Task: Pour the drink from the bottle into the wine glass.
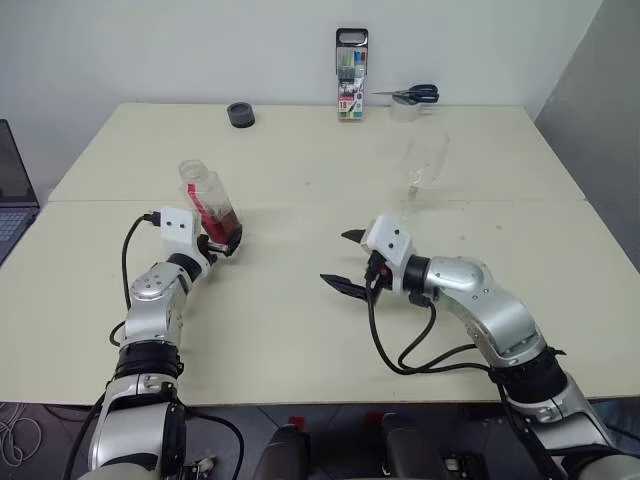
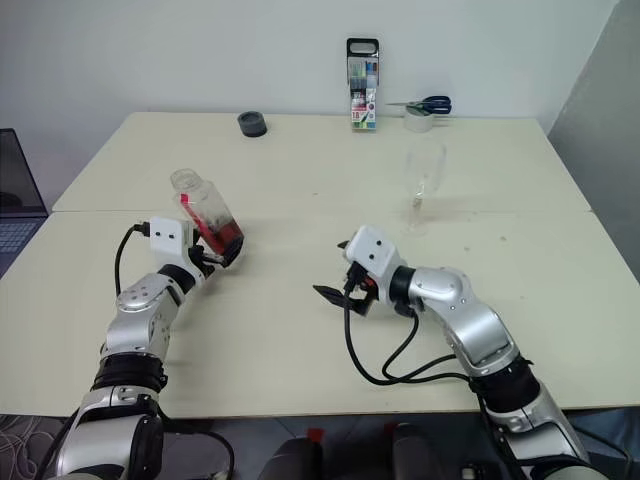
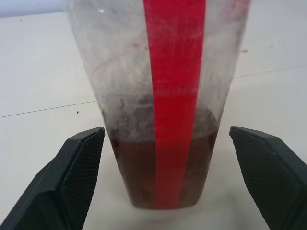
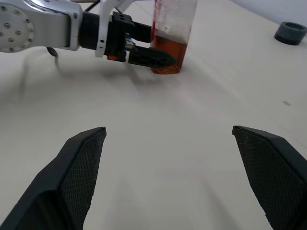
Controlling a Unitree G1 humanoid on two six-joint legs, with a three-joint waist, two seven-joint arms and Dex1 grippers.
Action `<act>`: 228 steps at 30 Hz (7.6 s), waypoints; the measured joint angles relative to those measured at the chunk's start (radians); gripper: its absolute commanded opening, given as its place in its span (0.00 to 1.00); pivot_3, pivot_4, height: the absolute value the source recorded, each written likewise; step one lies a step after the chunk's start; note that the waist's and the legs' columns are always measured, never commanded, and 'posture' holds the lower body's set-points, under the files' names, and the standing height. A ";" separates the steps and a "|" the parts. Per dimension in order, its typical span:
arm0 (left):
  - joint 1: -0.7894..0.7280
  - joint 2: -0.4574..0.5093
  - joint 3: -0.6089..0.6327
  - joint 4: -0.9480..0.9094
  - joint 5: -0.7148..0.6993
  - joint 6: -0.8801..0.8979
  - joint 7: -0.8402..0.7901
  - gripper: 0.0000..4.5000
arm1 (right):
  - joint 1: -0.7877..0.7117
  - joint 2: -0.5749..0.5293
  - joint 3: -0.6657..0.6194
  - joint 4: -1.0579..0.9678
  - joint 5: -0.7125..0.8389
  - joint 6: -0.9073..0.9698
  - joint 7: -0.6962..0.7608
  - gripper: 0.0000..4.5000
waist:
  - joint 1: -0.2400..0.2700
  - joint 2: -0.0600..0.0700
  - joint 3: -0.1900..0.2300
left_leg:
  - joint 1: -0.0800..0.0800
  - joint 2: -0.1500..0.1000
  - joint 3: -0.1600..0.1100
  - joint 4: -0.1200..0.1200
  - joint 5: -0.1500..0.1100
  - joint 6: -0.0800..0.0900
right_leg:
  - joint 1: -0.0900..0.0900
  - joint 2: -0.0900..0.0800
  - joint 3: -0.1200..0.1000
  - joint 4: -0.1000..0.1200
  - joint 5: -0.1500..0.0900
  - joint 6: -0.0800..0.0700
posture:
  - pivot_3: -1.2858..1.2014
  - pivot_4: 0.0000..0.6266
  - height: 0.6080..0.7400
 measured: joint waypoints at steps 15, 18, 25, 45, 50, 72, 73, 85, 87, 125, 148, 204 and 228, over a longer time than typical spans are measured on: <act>0.373 0.020 0.002 -0.391 -0.013 0.008 -0.055 0.99 | 0.288 0.043 -0.233 -0.136 0.009 0.044 -0.206 1.00 | 0.004 0.000 0.000 | 0.001 0.001 0.001 -0.001 0.000 0.000 | 0.002 0.000 0.001 -0.002 0.000 0.000 | 0.52 0.24 1.00; 0.433 0.038 -0.041 -0.485 -0.033 0.023 -0.143 0.99 | 0.280 0.098 -0.298 -0.094 -0.004 0.045 -0.293 1.00 | 0.008 0.000 0.000 | 0.001 0.001 0.001 -0.001 0.000 0.000 | 0.003 0.000 0.001 -0.003 0.000 0.000 | 0.52 0.24 1.00; 0.390 0.094 -0.153 -0.644 -0.137 0.160 -0.371 0.99 | 0.113 0.184 -0.333 0.224 -0.065 -0.107 -0.415 1.00 | 0.004 0.001 0.000 | 0.002 0.001 0.002 -0.001 0.000 0.000 | 0.003 0.002 0.001 -0.004 0.000 0.000 | 0.52 0.24 1.00; 0.165 0.211 -0.175 -0.697 -0.253 0.333 -0.596 0.99 | -0.473 0.193 -0.441 1.246 -0.075 -0.573 -0.399 1.00 | -0.015 0.002 0.001 | 0.002 0.001 0.003 -0.003 0.000 0.000 | 0.003 0.002 0.002 -0.005 0.000 -0.001 | 0.52 0.24 1.00; 0.165 0.211 -0.175 -0.697 -0.245 0.331 -0.596 1.00 | -0.544 0.194 -0.476 1.400 -0.074 -0.635 -0.415 0.74 | -0.019 0.002 0.001 | 0.002 0.001 0.003 -0.003 0.000 0.000 | 0.003 0.002 0.002 -0.005 0.000 -0.001 | 0.52 0.24 1.00; 0.310 0.271 -0.086 -0.716 -0.223 0.327 -0.530 1.00 | -0.370 0.364 -0.329 1.141 -0.117 -0.674 -0.232 0.03 | -0.035 0.003 0.002 | 0.002 0.002 0.002 -0.004 0.000 0.000 | 0.000 0.002 0.003 -0.001 0.000 -0.001 | 0.52 0.24 1.00; 0.318 0.277 -0.078 -0.718 -0.224 0.331 -0.530 1.00 | -0.354 0.384 -0.309 1.110 -0.122 -0.660 -0.222 0.03 | -0.034 0.003 0.002 | 0.002 0.002 0.002 -0.004 0.000 0.000 | 0.000 0.002 0.003 -0.001 0.000 -0.001 | 0.52 0.24 1.00; 0.364 0.277 -0.008 -0.792 -0.248 0.364 -0.481 1.00 | -0.314 0.460 -0.215 1.029 -0.150 -0.573 -0.202 0.03 | -0.021 0.003 0.002 | 0.002 0.001 0.001 -0.003 0.000 0.000 | 0.001 0.002 0.002 -0.001 0.000 -0.001 | 0.52 0.24 1.00; 0.365 0.278 -0.003 -0.813 -0.260 0.382 -0.472 1.00 | -0.319 0.460 -0.213 1.035 -0.159 -0.574 -0.201 0.03 | -0.022 0.003 0.002 | 0.003 0.001 0.001 -0.003 0.000 0.000 | 0.001 0.002 0.002 -0.001 0.000 -0.001 | 0.52 0.24 1.00; 0.290 0.283 0.064 -0.868 -0.308 0.407 -0.375 1.00 | -0.312 0.436 -0.159 1.022 -0.194 -0.517 -0.138 0.99 | -0.026 0.003 0.002 | 0.002 0.002 0.001 -0.003 0.000 0.000 | 0.001 0.002 0.002 -0.001 0.000 -0.001 | 0.52 0.24 1.00; 0.560 0.027 -0.008 -0.874 -0.091 0.188 -0.129 1.00 | 0.176 -0.031 -0.063 0.064 -0.126 -0.184 0.169 0.99 | 0.000 0.003 0.002 | 0.002 0.002 0.002 -0.003 0.000 0.000 | 0.004 0.001 0.002 -0.009 0.000 -0.001 | 0.52 0.24 1.00; -0.088 0.084 -0.020 -0.017 0.036 0.052 -0.121 1.00 | 0.094 -0.030 -0.157 -0.260 0.294 0.036 0.099 0.99 | 0.022 0.002 0.001 | -0.001 0.001 0.000 -0.002 0.000 0.000 | 0.004 0.002 -0.001 -0.011 0.000 -0.001 | 0.52 0.24 1.00; -0.212 0.072 -0.047 0.186 0.051 -0.034 -0.143 0.38 | 0.076 -0.019 -0.157 -0.227 0.280 0.035 0.038 1.00 | 0.021 0.001 0.001 | -0.002 0.001 -0.001 -0.001 0.000 0.000 | 0.003 0.002 -0.002 -0.009 0.000 -0.001 | 0.52 0.24 1.00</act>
